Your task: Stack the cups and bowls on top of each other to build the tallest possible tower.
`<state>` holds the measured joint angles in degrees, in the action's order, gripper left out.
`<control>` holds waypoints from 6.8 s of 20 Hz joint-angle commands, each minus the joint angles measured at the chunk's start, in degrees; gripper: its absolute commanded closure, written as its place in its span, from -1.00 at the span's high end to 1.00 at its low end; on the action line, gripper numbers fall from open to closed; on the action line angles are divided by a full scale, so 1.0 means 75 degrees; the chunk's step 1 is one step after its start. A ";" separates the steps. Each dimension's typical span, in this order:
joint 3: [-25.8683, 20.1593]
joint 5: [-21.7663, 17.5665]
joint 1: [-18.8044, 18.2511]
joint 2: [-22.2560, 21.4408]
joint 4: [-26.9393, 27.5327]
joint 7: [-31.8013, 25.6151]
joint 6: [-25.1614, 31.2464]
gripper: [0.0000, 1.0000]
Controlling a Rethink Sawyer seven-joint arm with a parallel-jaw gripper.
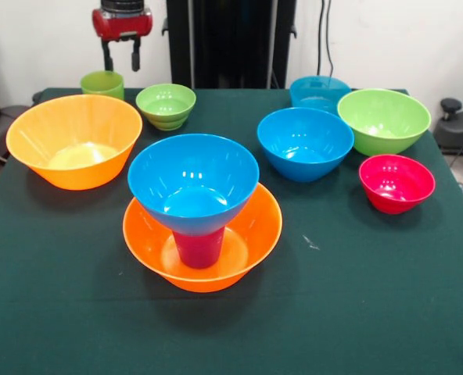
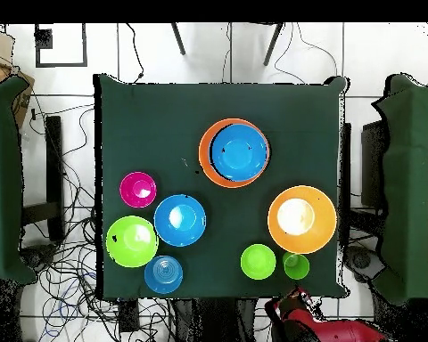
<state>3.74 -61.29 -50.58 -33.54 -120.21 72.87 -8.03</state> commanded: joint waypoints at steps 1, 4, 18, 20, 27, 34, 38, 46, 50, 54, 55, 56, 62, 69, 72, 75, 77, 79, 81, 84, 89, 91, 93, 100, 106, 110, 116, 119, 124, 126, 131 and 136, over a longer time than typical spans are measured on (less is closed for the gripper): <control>-0.0543 -0.0194 0.0371 0.0349 0.0786 0.0871 -0.0469 1.00; -0.0512 -0.0237 0.0360 0.0393 0.0806 0.0859 -0.0559 1.00; -0.1598 -0.0183 -0.0308 -0.0406 0.0264 0.0547 0.0719 1.00; -0.1763 -0.0096 -0.0410 -0.0590 0.0140 0.0439 0.0934 1.00; -0.2089 0.0075 -0.0590 -0.0909 -0.0075 0.0324 0.1343 1.00; -0.1935 -0.0040 -0.0482 -0.0977 -0.0119 0.0488 0.1228 1.00; -0.1933 -0.0025 -0.0454 -0.1055 -0.0176 0.0546 0.1218 1.00; -0.1515 0.0103 -0.0029 -0.0802 -0.0041 0.0927 0.0926 1.00; -0.1865 0.0556 -0.0127 -0.1050 -0.0347 0.1007 0.1234 1.00; -0.2129 0.0899 -0.0279 -0.1117 -0.0556 0.1034 0.1353 1.00; -0.2070 0.0915 -0.0207 -0.1057 -0.0535 0.1044 0.1321 1.00; -0.2073 0.0946 -0.0221 -0.1022 -0.0549 0.1038 0.1297 1.00; -0.2023 0.1087 -0.0138 -0.0958 -0.0565 0.1030 0.1140 1.00; -0.2006 0.0960 -0.0223 -0.0478 -0.0337 0.1070 0.0836 1.00; -0.2093 0.0972 -0.0293 -0.0427 -0.0307 0.1029 0.0901 1.00; -0.2103 0.0954 -0.0294 -0.0188 -0.0161 0.0999 0.0933 1.00; -0.2025 0.0902 -0.0245 0.0017 -0.0031 0.1016 0.0844 1.00; -0.2135 0.0911 -0.0332 0.0102 -0.0016 0.0986 0.0881 1.00; -0.2363 0.1007 -0.0430 0.0057 -0.0094 0.0934 0.1033 1.00; -0.2674 0.1029 -0.0724 0.0153 -0.0166 0.0829 0.1180 1.00; -0.3038 0.0957 -0.1046 0.0507 -0.0125 0.0764 0.1190 1.00; -0.3075 0.0906 -0.1100 0.0588 -0.0101 0.0768 0.1132 1.00; -0.3084 0.0874 -0.1123 0.0642 -0.0077 0.0766 0.1105 1.00; -0.3125 0.0884 -0.1166 0.0725 -0.0016 0.0749 0.1143 1.00; -0.2993 0.0927 -0.0964 0.0715 0.0040 0.0794 0.1177 1.00; -0.2870 0.0921 -0.0831 0.0689 0.0048 0.0858 0.1080 1.00; -0.2605 0.0902 -0.0566 0.0608 0.0116 0.0977 0.0870 1.00; -0.2298 0.0859 -0.0275 0.0520 0.0185 0.1068 0.0620 1.00; -0.1885 0.0909 0.0121 0.0092 0.0115 0.1164 0.0375 1.00; -0.1699 0.0907 0.0283 0.0048 0.0125 0.1194 0.0255 1.00; -0.0853 0.0988 0.1027 -0.0060 0.0307 0.1267 -0.0358 1.00; -0.0371 0.1119 0.1476 -0.0327 0.0289 0.1252 -0.0493 1.00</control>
<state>-1.77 -55.37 -43.81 -34.86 -122.82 72.87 -8.58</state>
